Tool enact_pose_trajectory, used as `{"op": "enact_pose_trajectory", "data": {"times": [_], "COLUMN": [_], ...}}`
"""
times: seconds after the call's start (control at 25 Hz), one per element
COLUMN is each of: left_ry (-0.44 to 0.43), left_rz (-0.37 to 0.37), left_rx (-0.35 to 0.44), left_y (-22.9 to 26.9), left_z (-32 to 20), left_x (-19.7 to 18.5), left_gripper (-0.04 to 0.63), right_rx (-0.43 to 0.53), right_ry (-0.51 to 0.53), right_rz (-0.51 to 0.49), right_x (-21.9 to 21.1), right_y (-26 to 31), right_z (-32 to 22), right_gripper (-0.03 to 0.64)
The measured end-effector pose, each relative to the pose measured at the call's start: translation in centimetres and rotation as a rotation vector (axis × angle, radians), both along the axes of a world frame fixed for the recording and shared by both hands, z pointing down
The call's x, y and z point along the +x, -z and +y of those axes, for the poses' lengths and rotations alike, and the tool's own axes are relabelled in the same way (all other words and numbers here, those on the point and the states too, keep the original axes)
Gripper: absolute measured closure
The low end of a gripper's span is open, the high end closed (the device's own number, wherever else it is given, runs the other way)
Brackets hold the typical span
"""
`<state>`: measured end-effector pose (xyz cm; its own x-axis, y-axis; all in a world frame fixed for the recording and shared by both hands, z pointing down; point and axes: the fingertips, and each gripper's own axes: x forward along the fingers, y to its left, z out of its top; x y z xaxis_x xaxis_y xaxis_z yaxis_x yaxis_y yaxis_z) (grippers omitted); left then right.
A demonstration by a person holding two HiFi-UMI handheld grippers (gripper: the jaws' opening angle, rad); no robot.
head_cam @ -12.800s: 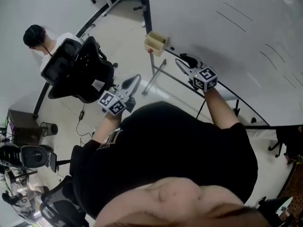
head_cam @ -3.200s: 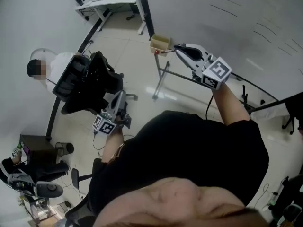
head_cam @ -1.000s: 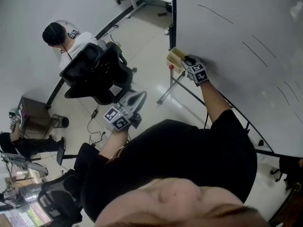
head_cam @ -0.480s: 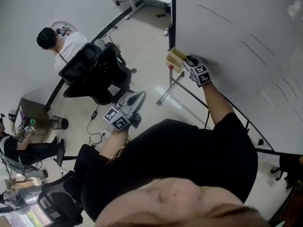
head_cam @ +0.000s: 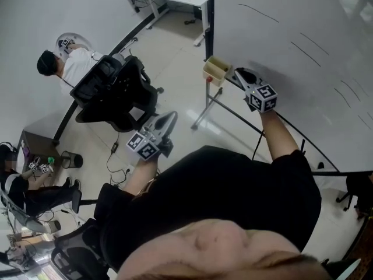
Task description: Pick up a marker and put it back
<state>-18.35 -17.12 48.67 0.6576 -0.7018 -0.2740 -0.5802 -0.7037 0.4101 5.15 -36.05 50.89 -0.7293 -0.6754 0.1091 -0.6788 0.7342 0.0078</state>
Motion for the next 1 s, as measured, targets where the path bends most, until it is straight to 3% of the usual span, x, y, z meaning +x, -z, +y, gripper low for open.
{"op": "enact_pose_trajectory", "data": {"times": [0.08, 0.28, 0.48, 0.76, 0.88, 1.0], "left_ry": [-0.019, -0.106, -0.149, -0.097, -0.080, -0.095], "left_rz": [0.002, -0.028, -0.072, -0.077, -0.061, -0.089], "left_rx": [0.007, 0.009, 0.034, 0.072, 0.062, 0.054], "left_y": [0.1, -0.3, 0.0, 0.3, -0.2, -0.7], "left_z": [1.0, 4.7, 8.2, 13.1, 15.2, 16.8], "left_x": [-0.5, -1.0, 0.1, 5.1, 9.3, 13.7], "left_gripper": [0.601, 0.601, 0.601, 0.601, 0.601, 0.601], "right_rx": [-0.010, -0.092, -0.135, -0.113, -0.135, -0.160], "right_ry": [0.023, 0.116, 0.108, 0.126, 0.135, 0.153], "right_rz": [-0.054, -0.181, -0.316, -0.278, -0.283, -0.277], "right_x": [-0.1, -1.7, -1.1, 4.6, 8.3, 11.5], "right_y": [1.2, 2.4, 3.4, 3.8, 3.1, 2.4], "right_z": [3.5, 14.0, 21.5, 28.4, 31.1, 33.4], "right_gripper": [0.609, 0.614, 0.614, 0.614, 0.614, 0.614]}}
